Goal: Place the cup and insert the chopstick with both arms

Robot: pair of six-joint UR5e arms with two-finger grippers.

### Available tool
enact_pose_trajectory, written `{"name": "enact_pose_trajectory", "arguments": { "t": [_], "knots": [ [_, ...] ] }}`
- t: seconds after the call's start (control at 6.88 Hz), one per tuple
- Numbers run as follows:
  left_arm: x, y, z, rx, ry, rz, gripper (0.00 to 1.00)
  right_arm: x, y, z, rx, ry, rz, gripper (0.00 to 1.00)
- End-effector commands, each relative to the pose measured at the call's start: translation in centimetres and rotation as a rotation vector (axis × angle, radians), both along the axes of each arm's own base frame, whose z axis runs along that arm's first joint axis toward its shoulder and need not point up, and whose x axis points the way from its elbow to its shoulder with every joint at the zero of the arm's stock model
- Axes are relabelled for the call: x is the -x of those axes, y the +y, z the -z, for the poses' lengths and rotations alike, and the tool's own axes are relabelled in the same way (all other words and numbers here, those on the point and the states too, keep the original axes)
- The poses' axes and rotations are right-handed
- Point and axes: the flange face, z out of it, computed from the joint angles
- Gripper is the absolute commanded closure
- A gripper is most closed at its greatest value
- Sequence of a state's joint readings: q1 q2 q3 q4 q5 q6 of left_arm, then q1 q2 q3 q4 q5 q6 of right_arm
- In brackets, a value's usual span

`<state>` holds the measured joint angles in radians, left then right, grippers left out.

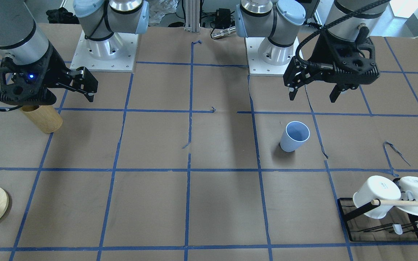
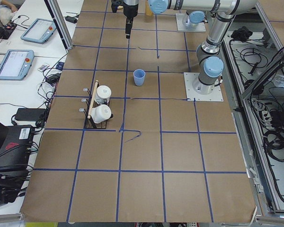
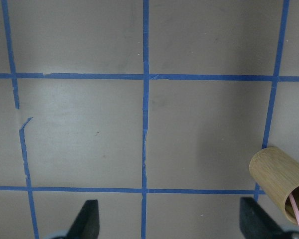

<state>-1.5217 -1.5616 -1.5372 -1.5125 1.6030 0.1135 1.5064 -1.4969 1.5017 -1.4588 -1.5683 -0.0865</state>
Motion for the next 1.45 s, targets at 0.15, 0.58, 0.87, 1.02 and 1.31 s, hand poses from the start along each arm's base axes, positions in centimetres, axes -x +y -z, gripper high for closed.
{"name": "enact_pose_trajectory", "arguments": {
  "t": [0.15, 0.58, 0.87, 1.02, 1.31],
  "knots": [
    [0.0, 0.0, 0.0, 0.000, -0.002, 0.000, 0.00, -0.1, 0.0, 0.0, 0.001, -0.005, 0.001, 0.00],
    [0.0, 0.1, 0.1, -0.004, 0.002, 0.000, 0.00, -0.3, 1.2, -2.0, 0.033, -0.017, 0.000, 0.00],
    [0.0, 0.3, 0.4, -0.027, 0.004, -0.001, 0.00, -0.4, 1.9, -1.2, 0.014, -0.015, -0.001, 0.00],
    [0.1, 0.5, 0.5, -0.042, 0.008, 0.001, 0.00, -0.3, 1.9, -1.0, 0.010, -0.008, 0.000, 0.00],
    [0.1, 0.6, 0.4, -0.042, 0.009, -0.004, 0.00, -0.3, 1.9, -1.0, 0.015, -0.013, 0.001, 0.00]
  ]
}}
